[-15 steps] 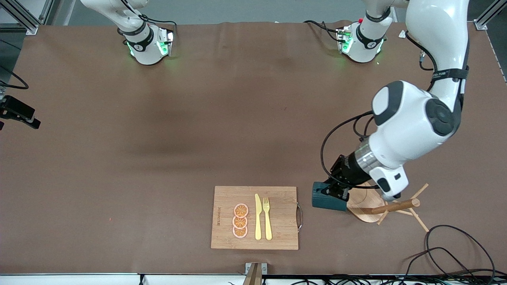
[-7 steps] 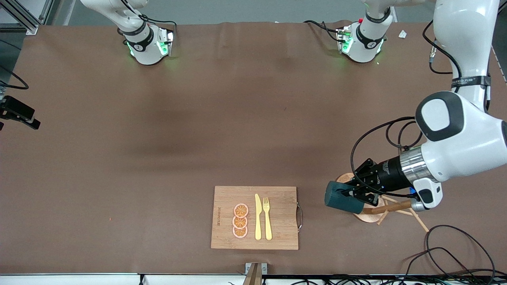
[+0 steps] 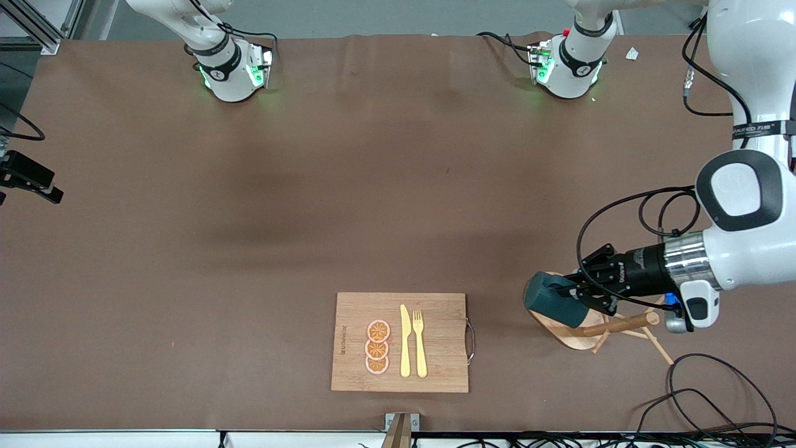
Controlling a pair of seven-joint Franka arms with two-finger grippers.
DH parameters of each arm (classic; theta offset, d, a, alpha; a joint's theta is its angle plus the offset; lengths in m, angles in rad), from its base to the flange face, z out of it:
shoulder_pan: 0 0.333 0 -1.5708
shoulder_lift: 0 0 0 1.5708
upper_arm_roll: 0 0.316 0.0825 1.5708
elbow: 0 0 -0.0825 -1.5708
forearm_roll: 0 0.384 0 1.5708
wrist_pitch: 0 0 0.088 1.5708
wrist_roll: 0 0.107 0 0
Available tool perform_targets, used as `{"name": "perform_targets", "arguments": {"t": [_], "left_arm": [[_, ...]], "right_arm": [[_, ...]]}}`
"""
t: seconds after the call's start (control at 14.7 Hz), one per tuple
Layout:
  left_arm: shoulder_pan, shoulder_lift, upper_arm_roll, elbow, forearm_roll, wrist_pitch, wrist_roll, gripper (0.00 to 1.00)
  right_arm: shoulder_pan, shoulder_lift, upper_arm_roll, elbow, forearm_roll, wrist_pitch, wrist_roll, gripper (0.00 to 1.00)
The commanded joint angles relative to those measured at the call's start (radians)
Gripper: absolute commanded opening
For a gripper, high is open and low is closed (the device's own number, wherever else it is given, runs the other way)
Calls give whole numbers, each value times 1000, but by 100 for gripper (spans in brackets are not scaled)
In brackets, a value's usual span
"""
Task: Pass cup and hang on rack
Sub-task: 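Carry the teal mug with the left gripper to the wooden rack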
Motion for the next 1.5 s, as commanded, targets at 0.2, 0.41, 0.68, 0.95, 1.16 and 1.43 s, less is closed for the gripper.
{"name": "perform_targets", "arguments": {"t": [0.2,0.41,0.68,0.95,1.16,1.43], "left_arm": [[51,-5,-3,-38,-49,-28,7,1],[90,4,-1,-38,-47,-63,5,1],[116,4,0,-35,-50,-67,5,0],[150,16,0,-35,-96,-67,5,0],[165,26,0,-35,-101,-67,8,0],[173,45,0,-35,-121,-65,7,0]], "right_arm": [[8,-12,-6,-17,2,11,10,100],[8,-12,-6,-17,2,11,10,100],[8,-12,-6,-17,2,11,10,100],[8,-12,-6,-19,2,11,10,100],[8,-12,-6,-25,2,12,10,100],[8,-12,-6,-25,2,12,10,100]]}}
